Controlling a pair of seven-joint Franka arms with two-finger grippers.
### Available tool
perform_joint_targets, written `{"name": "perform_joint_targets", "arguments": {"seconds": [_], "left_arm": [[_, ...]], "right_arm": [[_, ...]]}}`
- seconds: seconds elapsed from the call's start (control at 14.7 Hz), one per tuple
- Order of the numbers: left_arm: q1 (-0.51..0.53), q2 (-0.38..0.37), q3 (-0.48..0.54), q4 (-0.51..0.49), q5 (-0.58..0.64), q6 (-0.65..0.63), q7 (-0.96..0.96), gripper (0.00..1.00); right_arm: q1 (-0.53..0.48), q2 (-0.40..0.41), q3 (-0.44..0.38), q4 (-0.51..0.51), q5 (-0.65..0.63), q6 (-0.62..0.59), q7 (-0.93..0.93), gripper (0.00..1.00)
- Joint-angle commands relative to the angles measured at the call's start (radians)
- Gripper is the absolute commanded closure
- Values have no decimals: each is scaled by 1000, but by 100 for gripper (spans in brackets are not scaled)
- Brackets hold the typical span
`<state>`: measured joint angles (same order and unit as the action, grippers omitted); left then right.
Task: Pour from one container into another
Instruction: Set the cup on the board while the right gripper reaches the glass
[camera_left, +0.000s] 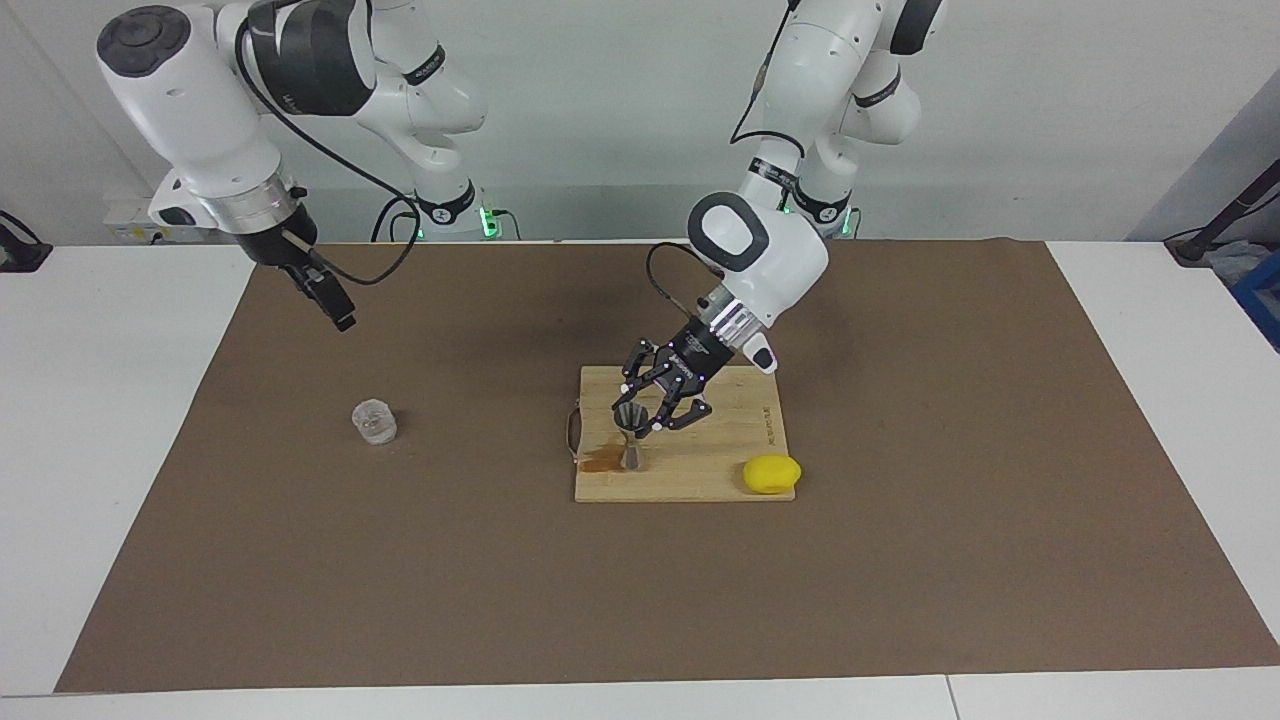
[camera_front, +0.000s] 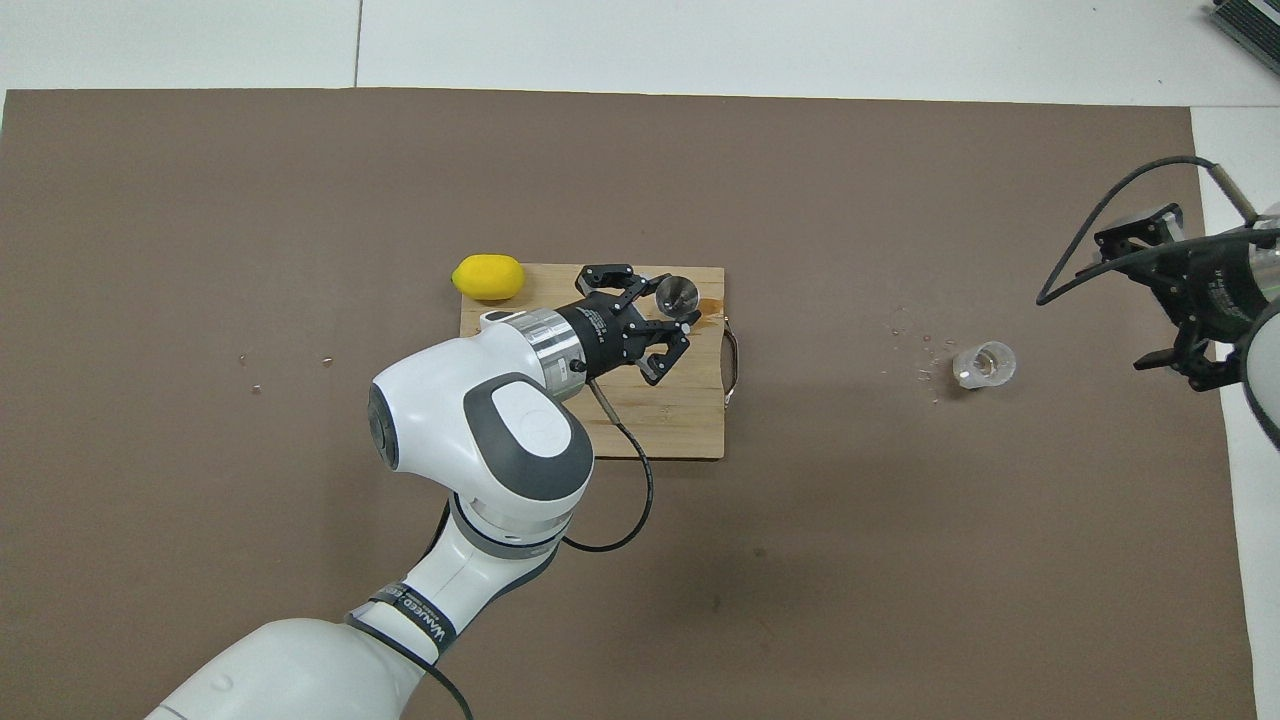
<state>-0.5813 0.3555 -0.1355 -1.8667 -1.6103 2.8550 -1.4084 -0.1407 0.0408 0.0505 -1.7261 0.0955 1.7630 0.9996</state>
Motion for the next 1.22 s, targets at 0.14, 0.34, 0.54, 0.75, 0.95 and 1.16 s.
{"name": "perform_joint_targets", "arguments": {"seconds": [0.14,0.34,0.54,0.75,0.95,1.16], "left_arm": [[-23,10,11,9,-57,30,26,100],[-23,10,11,7,-69,30,26,100],[-23,13,11,6,-66,43,28,100],[-35,19,11,3,-68,63,28,100],[-38,20,11,4,-66,81,28,77],[-37,16,11,9,-63,79,26,0]], "right_arm": [[-92,54,8,-49,102,24,47,0],[-135,100,8,-67,165,42,40,0],[-148,134,8,-82,210,68,28,2],[-167,169,8,-110,260,140,-56,1],[-184,212,8,-133,299,188,-93,0],[-188,260,9,-136,300,213,-119,0]]}}
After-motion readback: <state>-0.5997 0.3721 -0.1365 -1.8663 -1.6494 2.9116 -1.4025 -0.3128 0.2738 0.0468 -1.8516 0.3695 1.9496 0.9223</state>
